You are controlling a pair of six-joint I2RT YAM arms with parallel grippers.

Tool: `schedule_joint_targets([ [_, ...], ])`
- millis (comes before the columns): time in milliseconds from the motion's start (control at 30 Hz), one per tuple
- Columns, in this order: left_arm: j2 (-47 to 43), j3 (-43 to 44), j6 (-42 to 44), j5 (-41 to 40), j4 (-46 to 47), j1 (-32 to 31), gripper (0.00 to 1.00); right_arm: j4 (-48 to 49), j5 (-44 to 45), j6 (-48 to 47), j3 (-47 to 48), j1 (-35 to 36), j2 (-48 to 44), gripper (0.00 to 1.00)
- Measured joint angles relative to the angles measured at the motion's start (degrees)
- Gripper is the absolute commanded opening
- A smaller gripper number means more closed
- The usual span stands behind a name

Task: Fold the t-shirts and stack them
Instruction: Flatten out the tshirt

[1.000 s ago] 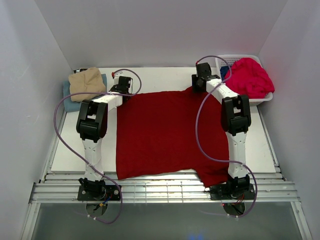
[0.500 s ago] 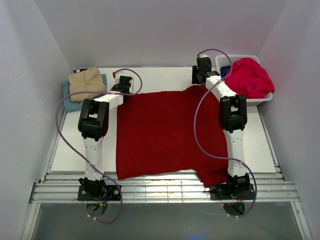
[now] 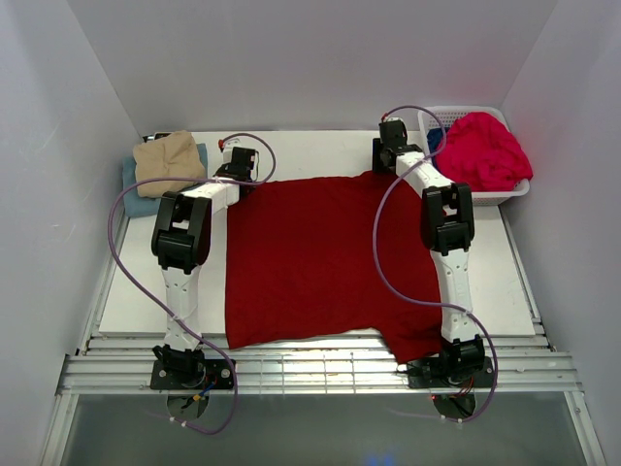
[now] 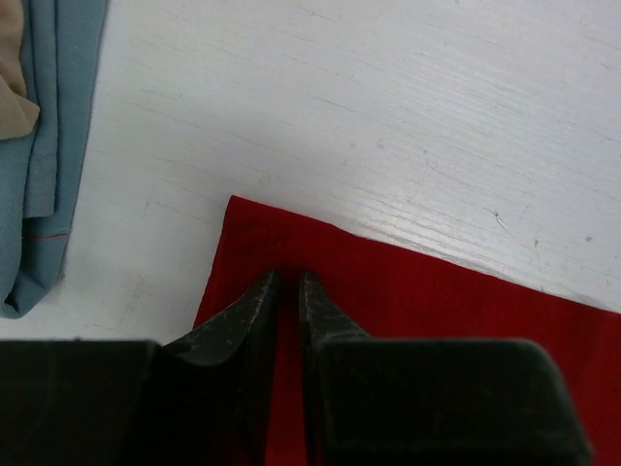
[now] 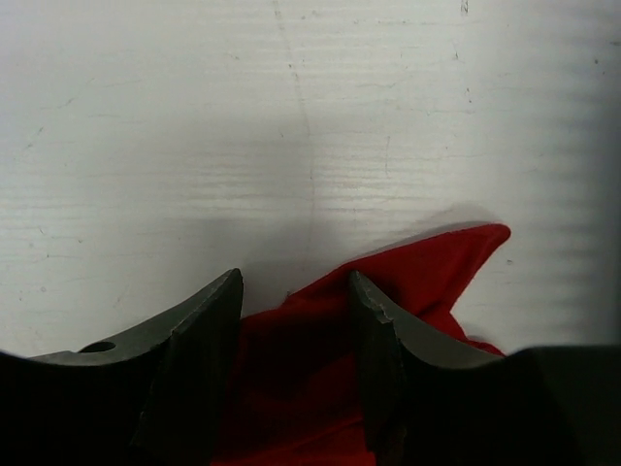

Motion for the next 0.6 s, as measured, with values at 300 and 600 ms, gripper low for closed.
schedule_joint_targets([
  [300, -0.20, -0.55, -0.44, 0.07, 0.70, 0.00, 0.24, -4.31, 1.64, 0.00, 0.13, 0.00, -0.76, 0.08],
  [600, -0.52, -1.27, -0.57, 0.07, 1.36, 0.00, 0.23, -6.38, -4.11, 1.84, 3.89, -0.17, 0.96, 0.08],
])
